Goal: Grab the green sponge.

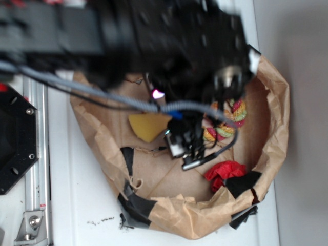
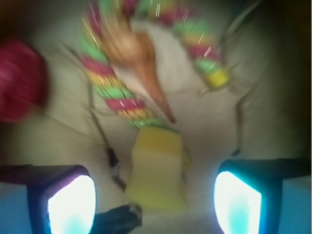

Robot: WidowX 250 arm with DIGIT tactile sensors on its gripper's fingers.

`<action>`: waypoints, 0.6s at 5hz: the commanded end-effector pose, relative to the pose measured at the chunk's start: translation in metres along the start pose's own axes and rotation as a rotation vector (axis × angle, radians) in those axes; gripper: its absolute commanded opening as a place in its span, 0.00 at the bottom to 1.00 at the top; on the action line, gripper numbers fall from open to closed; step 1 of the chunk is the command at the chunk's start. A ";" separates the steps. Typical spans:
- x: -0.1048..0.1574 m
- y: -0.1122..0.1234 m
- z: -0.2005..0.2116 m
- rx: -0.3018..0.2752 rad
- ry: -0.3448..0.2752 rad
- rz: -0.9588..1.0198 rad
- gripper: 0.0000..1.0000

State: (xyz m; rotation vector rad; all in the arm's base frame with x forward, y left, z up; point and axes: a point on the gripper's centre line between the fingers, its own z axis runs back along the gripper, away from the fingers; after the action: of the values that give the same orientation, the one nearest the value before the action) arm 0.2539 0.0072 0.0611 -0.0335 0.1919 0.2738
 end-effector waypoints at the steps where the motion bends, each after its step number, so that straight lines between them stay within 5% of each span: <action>1: 0.019 -0.007 -0.036 0.081 -0.005 -0.022 1.00; 2: 0.017 -0.006 -0.050 0.115 0.026 -0.012 0.00; 3: 0.013 -0.003 -0.031 0.088 0.007 -0.033 0.00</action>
State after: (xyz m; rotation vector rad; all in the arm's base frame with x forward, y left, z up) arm 0.2599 0.0028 0.0192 0.0502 0.2587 0.2450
